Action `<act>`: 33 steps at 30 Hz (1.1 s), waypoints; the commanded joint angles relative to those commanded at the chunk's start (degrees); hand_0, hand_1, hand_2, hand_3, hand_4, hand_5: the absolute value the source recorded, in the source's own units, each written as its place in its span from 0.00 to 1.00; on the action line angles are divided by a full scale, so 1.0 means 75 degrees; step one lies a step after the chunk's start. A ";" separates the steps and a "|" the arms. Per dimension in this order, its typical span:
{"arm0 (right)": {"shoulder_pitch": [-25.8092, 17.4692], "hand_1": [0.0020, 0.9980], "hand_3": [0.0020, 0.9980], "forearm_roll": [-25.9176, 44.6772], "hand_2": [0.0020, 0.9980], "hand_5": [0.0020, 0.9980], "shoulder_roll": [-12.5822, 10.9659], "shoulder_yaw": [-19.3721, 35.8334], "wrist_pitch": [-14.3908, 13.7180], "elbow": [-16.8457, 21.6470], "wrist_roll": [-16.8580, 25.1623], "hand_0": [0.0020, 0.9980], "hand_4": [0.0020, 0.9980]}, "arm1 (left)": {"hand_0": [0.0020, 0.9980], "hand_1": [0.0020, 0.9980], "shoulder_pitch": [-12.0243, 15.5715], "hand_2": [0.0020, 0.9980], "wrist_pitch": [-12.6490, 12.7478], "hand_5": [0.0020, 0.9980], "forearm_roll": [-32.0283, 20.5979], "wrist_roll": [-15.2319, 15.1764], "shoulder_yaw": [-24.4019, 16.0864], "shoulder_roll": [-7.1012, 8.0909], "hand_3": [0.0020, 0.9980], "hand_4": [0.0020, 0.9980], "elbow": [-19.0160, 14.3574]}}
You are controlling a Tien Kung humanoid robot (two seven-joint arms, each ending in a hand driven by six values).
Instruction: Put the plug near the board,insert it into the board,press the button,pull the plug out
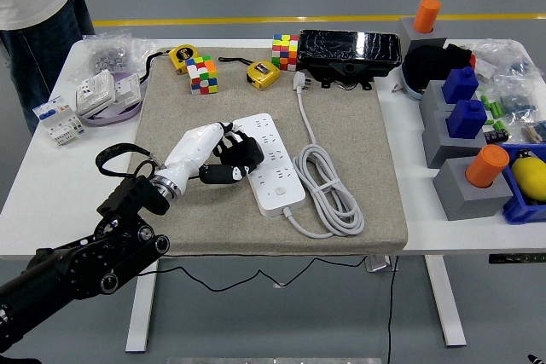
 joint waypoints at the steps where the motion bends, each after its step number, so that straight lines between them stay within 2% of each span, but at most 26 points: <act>1: -0.0002 0.64 0.55 0.0001 0.63 0.41 0.0005 0.0003 0.0000 0.0000 0.0000 0.52 0.89 | 0.37 0.35 0.0003 0.37 0.0024 0.07 0.0053 -0.0016 -0.0011 0.0000 0.48 0.53 0.0010; 7: -0.0001 0.64 0.55 -0.0002 0.63 0.41 0.0016 0.0006 0.0001 0.0006 0.0001 0.53 0.89 | 0.37 0.35 -0.0003 0.37 0.0166 0.07 0.0183 -0.0100 -0.0077 0.0010 0.48 0.53 0.0061; 25: -0.0004 0.64 0.55 -0.0028 0.63 0.41 0.0022 0.0058 -0.0004 0.0028 0.0007 0.53 0.89 | 0.37 0.35 -0.0003 0.36 -0.0004 0.07 0.0247 0.0017 -0.0011 0.0032 0.48 0.52 0.0184; 27: -0.0002 0.64 0.55 -0.0031 0.63 0.41 0.0022 0.0068 -0.0004 0.0028 0.0005 0.53 0.89 | 0.39 0.39 0.0006 0.40 -0.0088 0.06 0.0188 0.0025 -0.0007 0.0038 0.51 0.54 0.0172; 31: -0.0009 0.64 0.55 -0.0026 0.63 0.41 0.0022 0.0077 -0.0003 0.0022 0.0003 0.53 0.89 | 0.39 0.39 0.0026 0.40 -0.0182 0.06 0.0005 -0.0104 -0.0023 0.0041 0.51 0.54 0.0150; 32: -0.0008 0.64 0.55 -0.0022 0.63 0.41 0.0021 0.0076 -0.0002 0.0019 0.0001 0.53 0.89 | 0.67 0.75 0.0026 0.72 -0.0187 0.27 -0.0038 -0.0138 -0.0023 0.0038 0.75 1.00 0.0154; 33: -0.0009 0.64 0.55 -0.0024 0.63 0.41 0.0020 0.0078 -0.0001 0.0021 0.0000 0.53 0.89 | 0.67 0.75 0.0028 0.72 -0.0186 0.27 -0.0094 -0.0180 -0.0024 0.0034 0.75 1.00 0.0158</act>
